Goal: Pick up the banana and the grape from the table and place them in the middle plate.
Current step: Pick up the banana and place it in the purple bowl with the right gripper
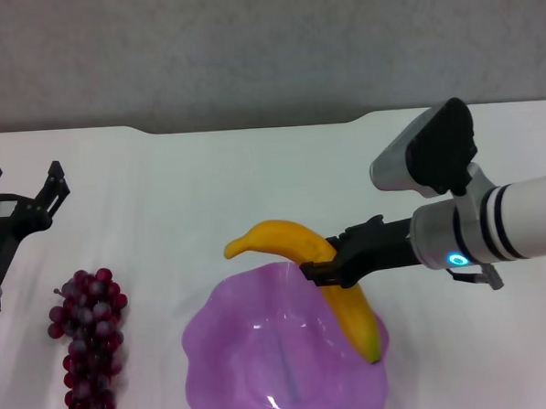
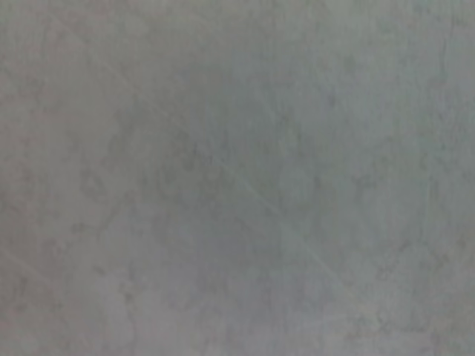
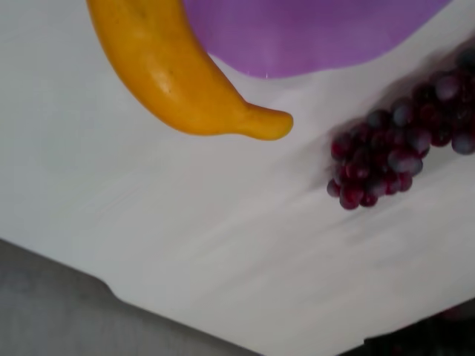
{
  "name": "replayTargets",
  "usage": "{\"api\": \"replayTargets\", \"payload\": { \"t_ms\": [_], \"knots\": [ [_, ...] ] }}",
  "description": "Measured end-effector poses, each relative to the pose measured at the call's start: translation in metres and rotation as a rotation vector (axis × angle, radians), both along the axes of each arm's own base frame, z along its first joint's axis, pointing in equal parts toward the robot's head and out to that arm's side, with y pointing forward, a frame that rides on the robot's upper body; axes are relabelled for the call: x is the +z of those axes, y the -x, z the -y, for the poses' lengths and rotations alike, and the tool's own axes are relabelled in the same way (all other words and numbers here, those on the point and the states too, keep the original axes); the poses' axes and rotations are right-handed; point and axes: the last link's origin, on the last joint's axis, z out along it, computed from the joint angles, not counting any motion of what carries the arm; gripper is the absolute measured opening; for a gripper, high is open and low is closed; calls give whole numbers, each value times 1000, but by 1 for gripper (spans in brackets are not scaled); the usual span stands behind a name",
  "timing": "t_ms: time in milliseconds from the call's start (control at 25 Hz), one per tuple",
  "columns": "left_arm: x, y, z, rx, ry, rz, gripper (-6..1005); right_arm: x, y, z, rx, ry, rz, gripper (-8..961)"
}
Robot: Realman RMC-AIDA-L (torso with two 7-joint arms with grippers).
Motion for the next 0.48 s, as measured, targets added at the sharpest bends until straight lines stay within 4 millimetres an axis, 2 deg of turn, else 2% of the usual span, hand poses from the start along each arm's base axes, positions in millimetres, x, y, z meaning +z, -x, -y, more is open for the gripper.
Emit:
{"api": "replayTargets", "payload": {
  "t_ms": [480],
  "knots": [
    [-1,-1,-2,3,7,1,878,-28,10,8,57,44,33,552]
  ]
}}
